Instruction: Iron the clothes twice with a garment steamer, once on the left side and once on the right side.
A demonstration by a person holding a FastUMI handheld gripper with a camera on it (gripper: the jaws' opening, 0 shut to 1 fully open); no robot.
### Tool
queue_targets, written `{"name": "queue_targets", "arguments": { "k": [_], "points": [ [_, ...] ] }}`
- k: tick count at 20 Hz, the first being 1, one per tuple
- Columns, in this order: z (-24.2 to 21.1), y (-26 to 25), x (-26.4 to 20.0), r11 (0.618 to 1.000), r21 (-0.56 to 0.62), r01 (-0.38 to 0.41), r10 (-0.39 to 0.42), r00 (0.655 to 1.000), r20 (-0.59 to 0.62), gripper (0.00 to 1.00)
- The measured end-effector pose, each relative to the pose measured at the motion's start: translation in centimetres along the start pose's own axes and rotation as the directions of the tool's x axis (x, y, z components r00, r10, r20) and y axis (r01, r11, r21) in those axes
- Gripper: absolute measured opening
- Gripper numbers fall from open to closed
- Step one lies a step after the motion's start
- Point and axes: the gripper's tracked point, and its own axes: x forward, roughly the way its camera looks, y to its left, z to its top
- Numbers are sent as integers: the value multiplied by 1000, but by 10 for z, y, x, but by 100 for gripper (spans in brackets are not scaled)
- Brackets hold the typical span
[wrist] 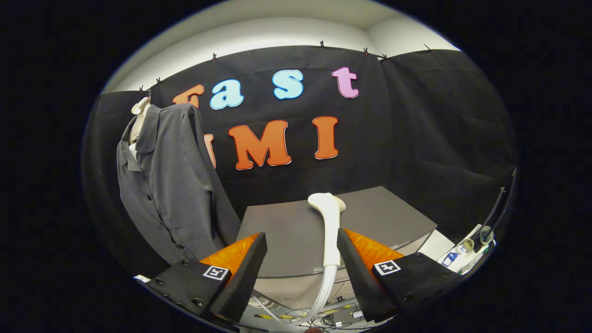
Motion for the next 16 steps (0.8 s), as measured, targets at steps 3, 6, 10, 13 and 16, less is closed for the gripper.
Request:
{"name": "queue_targets", "arguments": {
  "k": [3,6,10,13,16],
  "points": [
    [-5,1,33,999,10,-39,40,995,-94,98],
    [1,-8,72,999,18,-31,34,985,-170,98],
    [-2,-26,122,1000,21,6,0,960,-281,99],
    [-7,-44,154,999,11,38,-31,928,-371,99],
    [-21,-66,183,996,24,82,-64,895,-441,99]
  ]
}}
